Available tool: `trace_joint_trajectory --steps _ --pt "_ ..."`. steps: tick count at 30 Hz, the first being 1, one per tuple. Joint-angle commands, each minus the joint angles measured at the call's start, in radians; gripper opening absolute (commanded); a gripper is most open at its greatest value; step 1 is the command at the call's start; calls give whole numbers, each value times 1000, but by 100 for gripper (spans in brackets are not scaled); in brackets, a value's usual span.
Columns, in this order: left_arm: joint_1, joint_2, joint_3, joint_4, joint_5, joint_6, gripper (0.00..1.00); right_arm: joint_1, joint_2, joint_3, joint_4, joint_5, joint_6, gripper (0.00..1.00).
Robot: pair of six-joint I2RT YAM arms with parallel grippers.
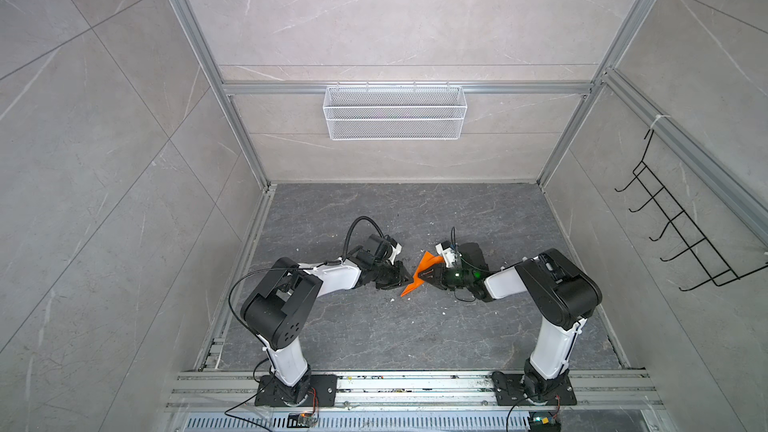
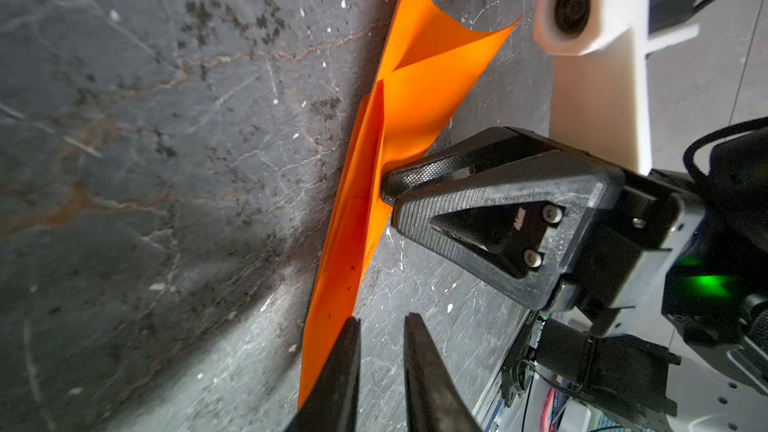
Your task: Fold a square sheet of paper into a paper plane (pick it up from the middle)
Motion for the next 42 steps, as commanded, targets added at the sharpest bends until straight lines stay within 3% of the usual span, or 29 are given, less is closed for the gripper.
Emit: trace_joint_trajectory --steps 1,12,25,31,37,42 --pt "0 20 22 -67 31 27 21 -3 30 7 -42 16 -21 29" --pt "-3 56 42 -100 32 46 16 -3 27 5 -47 21 -21 29" --pt "-3 17 61 -143 4 76 30 -3 30 4 -50 28 -15 29" --pt "-4 42 61 -114 42 54 19 -4 35 3 -45 28 -12 28" --pt "-4 45 65 -119 45 48 13 -3 41 1 -40 29 -9 28" --pt "-8 59 70 -119 53 46 0 -3 46 2 -36 30 -5 28"
